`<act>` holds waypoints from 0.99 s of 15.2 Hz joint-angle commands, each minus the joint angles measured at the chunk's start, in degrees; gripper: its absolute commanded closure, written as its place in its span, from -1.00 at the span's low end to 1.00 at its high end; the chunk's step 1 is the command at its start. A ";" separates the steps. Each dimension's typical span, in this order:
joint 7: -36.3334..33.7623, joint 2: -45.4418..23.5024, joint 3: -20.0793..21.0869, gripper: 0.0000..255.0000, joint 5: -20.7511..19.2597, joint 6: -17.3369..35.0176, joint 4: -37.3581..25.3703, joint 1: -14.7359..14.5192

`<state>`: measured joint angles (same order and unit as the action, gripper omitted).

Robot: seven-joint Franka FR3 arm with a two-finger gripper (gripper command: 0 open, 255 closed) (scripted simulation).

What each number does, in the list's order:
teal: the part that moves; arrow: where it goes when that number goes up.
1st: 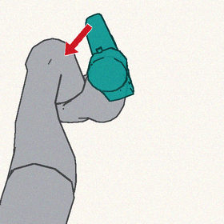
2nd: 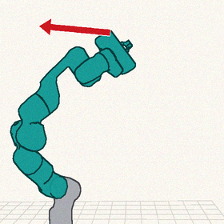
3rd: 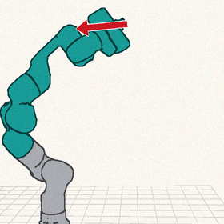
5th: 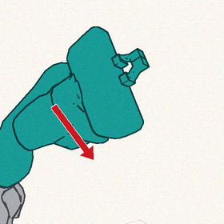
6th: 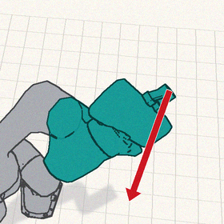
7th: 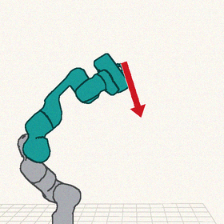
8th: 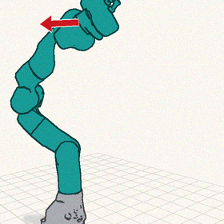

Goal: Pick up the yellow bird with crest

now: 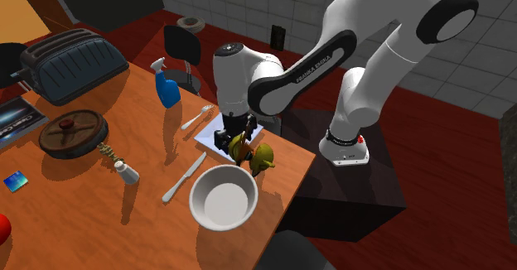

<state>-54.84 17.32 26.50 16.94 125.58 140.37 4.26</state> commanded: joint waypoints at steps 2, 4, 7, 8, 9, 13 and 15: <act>-0.13 -1.48 0.48 -1.00 -0.15 2.35 0.86 0.07; -0.14 -1.47 0.50 1.00 -0.12 2.45 0.96 0.04; -0.16 -1.43 0.53 1.00 -0.08 2.49 1.04 0.01; -0.16 -1.43 0.52 1.00 -0.09 2.49 1.04 0.02; -0.13 -1.45 0.51 1.00 -0.09 2.53 1.06 0.03; -0.13 -1.48 0.47 1.00 -0.15 2.35 0.86 0.07; -0.14 -0.55 0.18 1.00 -0.10 0.61 0.02 0.05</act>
<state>-55.02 16.44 26.80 16.81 126.78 140.63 4.32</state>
